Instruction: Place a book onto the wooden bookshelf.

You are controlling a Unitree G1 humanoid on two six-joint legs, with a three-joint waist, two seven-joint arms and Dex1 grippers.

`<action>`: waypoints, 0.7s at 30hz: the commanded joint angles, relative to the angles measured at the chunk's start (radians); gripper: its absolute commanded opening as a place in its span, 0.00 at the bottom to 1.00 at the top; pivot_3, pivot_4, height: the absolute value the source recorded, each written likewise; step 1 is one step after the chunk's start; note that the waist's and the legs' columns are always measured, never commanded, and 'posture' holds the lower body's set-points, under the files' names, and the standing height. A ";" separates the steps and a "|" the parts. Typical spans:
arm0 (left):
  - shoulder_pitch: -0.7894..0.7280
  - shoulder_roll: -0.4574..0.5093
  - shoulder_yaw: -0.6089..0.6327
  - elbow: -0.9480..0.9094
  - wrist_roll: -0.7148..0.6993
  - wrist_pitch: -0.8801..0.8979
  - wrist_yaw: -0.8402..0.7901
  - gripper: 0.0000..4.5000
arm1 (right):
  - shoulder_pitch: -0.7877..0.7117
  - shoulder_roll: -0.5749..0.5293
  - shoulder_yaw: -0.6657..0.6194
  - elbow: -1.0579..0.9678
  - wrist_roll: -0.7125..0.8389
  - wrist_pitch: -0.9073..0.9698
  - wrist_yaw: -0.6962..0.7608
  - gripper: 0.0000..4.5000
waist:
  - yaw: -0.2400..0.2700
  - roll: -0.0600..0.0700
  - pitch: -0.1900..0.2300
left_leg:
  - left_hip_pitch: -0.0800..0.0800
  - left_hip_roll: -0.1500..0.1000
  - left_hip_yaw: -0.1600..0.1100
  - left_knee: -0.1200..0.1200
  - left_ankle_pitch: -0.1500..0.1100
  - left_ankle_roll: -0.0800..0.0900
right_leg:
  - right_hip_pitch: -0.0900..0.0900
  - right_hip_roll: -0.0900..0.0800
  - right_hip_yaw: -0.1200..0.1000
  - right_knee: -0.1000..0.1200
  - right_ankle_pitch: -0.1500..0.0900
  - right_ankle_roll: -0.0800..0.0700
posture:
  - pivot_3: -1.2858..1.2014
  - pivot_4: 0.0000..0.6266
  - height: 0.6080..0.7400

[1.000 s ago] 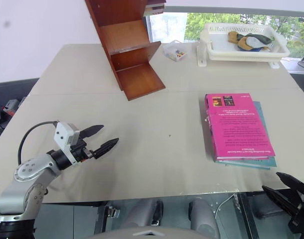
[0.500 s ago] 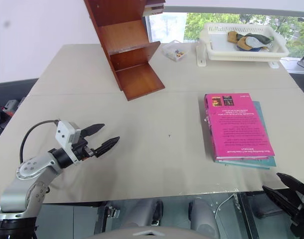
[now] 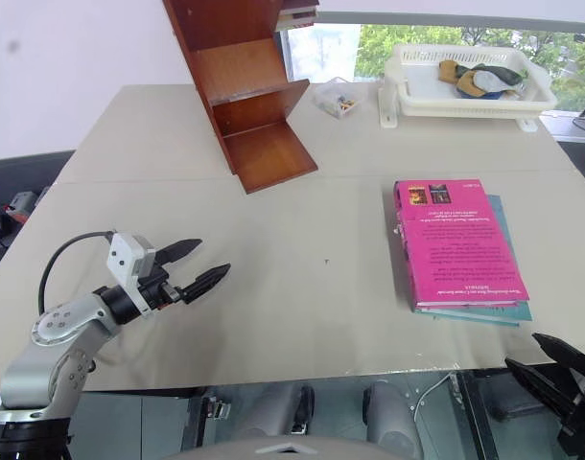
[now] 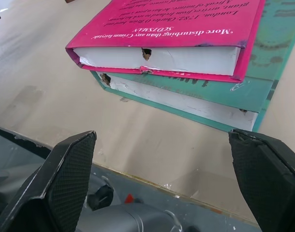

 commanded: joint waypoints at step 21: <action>-0.070 -0.003 -0.039 0.024 0.013 -0.027 -0.015 0.99 | 0.015 0.006 -0.053 0.009 0.014 -0.033 0.016 1.00 | 0.000 0.000 0.000 | 0.000 0.000 0.000 0.000 0.000 0.000 | 0.000 0.000 0.000 0.000 0.000 0.000 | 0.52 0.24 1.00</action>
